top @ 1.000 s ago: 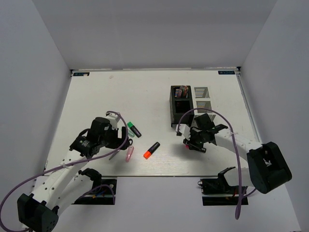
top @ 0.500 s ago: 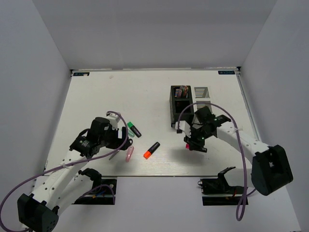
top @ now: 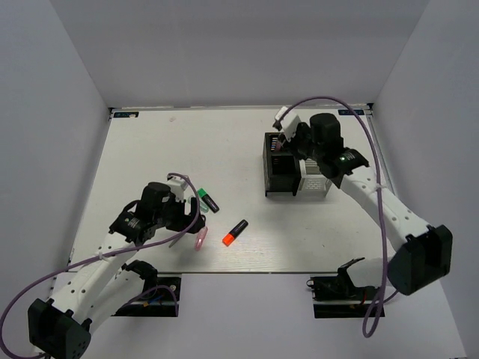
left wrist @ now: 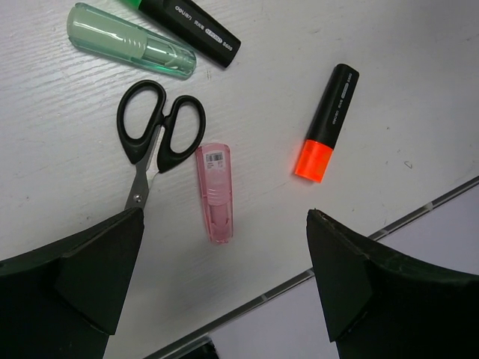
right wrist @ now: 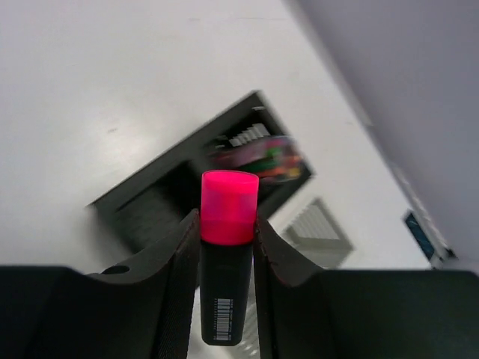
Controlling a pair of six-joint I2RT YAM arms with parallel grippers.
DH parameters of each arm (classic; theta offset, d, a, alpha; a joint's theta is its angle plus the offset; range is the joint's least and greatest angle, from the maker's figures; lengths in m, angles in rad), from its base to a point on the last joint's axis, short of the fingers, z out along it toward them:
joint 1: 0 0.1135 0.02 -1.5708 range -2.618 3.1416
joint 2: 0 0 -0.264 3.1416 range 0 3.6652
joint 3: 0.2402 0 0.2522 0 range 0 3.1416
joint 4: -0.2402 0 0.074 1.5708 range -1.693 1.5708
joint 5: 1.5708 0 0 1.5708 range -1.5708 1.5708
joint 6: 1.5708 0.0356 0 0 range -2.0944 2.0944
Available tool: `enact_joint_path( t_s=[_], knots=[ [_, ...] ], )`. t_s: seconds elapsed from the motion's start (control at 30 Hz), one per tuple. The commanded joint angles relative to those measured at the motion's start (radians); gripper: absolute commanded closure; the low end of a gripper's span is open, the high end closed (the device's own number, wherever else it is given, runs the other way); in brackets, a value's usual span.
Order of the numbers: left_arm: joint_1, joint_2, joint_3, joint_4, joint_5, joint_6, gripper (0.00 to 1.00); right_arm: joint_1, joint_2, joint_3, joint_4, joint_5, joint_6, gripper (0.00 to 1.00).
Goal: Sort the stationery into containers
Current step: Place the stationery into the container
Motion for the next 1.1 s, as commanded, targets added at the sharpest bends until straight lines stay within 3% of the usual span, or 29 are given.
enact_joint_path(
  t_s=[0.0,0.17,0.37,0.47,0.73,0.83,1.07],
  knots=[
    [0.004,-0.003,-0.013,0.039,0.038,0.009,0.00,-0.022,0.087,-0.025,0.363,0.289,0.046,1.00],
    [0.004,0.014,-0.017,0.042,0.038,0.006,0.00,-0.080,0.188,-0.058,0.639,0.332,0.068,1.00],
    [0.005,0.017,-0.018,0.042,0.034,0.009,0.00,-0.194,0.230,-0.077,0.729,0.260,0.273,1.00],
    [0.005,0.045,-0.018,0.041,0.031,0.011,0.00,-0.240,0.248,-0.146,0.814,0.196,0.355,1.00],
    [0.005,0.055,-0.017,0.038,0.034,0.014,0.00,-0.381,0.316,-0.261,1.076,-0.239,0.572,1.00],
    [0.005,0.060,-0.012,0.039,0.038,0.017,0.00,-0.407,0.354,-0.278,1.180,-0.283,0.617,1.00],
    [0.004,0.066,-0.015,0.039,0.051,0.017,0.00,-0.450,0.409,-0.263,1.172,-0.336,0.655,1.00]
  ],
)
